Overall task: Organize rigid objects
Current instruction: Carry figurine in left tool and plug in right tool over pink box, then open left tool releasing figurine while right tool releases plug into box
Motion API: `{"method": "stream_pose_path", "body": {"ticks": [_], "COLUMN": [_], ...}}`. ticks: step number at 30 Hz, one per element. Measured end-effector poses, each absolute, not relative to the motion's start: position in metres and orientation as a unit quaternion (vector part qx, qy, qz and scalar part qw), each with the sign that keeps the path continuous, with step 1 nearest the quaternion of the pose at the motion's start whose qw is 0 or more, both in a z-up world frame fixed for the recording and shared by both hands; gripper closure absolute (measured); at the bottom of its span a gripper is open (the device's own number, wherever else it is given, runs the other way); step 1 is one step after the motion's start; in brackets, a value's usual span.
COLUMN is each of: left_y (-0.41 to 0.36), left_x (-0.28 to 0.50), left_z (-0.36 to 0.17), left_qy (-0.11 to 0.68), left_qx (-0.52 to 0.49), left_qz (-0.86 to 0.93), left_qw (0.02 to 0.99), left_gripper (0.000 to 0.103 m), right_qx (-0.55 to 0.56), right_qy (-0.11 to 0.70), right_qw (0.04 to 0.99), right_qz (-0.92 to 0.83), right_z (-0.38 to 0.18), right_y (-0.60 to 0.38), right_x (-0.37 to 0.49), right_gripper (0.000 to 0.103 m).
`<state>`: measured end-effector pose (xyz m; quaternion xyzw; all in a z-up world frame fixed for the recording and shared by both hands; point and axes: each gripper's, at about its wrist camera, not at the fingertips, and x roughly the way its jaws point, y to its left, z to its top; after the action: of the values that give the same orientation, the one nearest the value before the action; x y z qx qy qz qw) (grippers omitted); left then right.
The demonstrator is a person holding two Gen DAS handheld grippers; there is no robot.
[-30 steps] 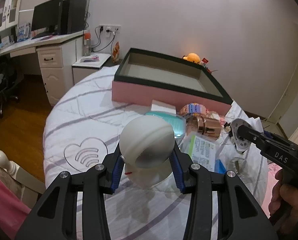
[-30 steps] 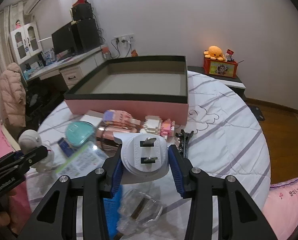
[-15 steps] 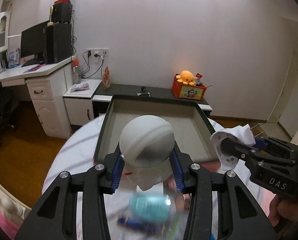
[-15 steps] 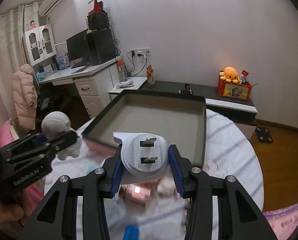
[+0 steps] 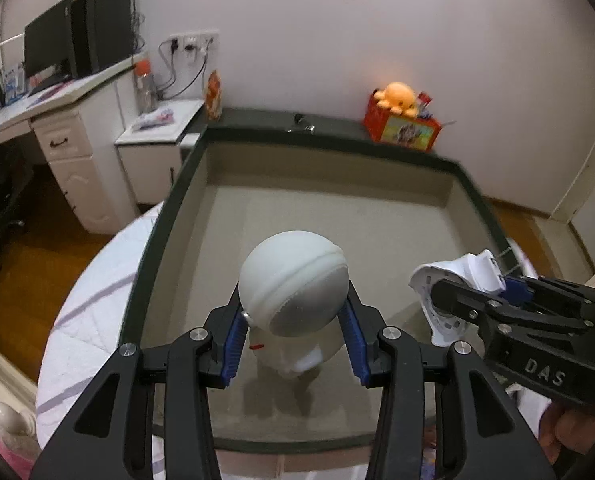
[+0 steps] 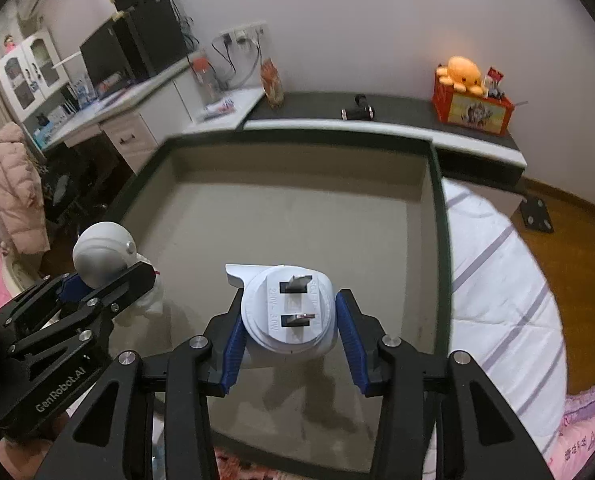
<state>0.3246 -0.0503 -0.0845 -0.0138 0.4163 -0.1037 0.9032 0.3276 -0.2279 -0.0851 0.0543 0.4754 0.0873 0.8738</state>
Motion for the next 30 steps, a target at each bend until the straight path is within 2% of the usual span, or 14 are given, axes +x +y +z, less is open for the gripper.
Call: {"method": "stream_pose_path", "body": {"ticks": [1, 2, 3, 6, 9, 10, 12, 15, 23, 30], "left_y": [-0.052, -0.052, -0.052, -0.043, -0.028, -0.023, -0.014, -0.004, 0.002, 0.0], "left_x": [0.326, 0.327, 0.326, 0.325, 0.317, 0.31, 0.292, 0.255, 0.162, 0.084], "left_z": [-0.088, -0.09, -0.091, -0.091, -0.086, -0.083, -0.073, -0.051, -0.018, -0.003], "left_qy": [0.42, 0.422, 0.42, 0.423, 0.421, 0.416, 0.398, 0.345, 0.263, 0.238], "left_qx": [-0.007, -0.002, 0.006, 0.004, -0.024, -0.034, -0.047, -0.054, -0.019, 0.004], "left_qz": [-0.097, -0.093, -0.087, -0.067, -0.08, -0.089, -0.09, -0.092, -0.089, -0.078], "left_qw": [0.902, 0.902, 0.903, 0.904, 0.903, 0.905, 0.912, 0.932, 0.961, 0.968], "left_gripper": [0.047, 0.031, 0.026, 0.015, 0.016, 0.015, 0.001, 0.0, 0.0, 0.0], "right_qx": [0.053, 0.051, 0.05, 0.048, 0.059, 0.065, 0.084, 0.107, 0.118, 0.116], "right_qy": [0.483, 0.486, 0.486, 0.483, 0.471, 0.456, 0.41, 0.39, 0.33, 0.293], "right_qw": [0.87, 0.868, 0.868, 0.87, 0.874, 0.882, 0.904, 0.91, 0.934, 0.948], "right_qz": [0.087, 0.087, 0.088, 0.091, 0.107, 0.097, 0.091, 0.092, 0.072, 0.033], "right_z": [-0.09, -0.093, -0.094, -0.093, -0.085, -0.079, -0.062, -0.048, -0.017, -0.009], "right_y": [-0.226, -0.225, -0.225, -0.223, -0.222, -0.225, -0.233, -0.241, -0.251, -0.258], "right_x": [0.327, 0.327, 0.327, 0.323, 0.317, 0.31, 0.293, 0.273, 0.169, 0.077], "right_gripper": [0.059, 0.059, 0.055, 0.049, 0.037, 0.02, 0.0, 0.0, 0.0, 0.0]}}
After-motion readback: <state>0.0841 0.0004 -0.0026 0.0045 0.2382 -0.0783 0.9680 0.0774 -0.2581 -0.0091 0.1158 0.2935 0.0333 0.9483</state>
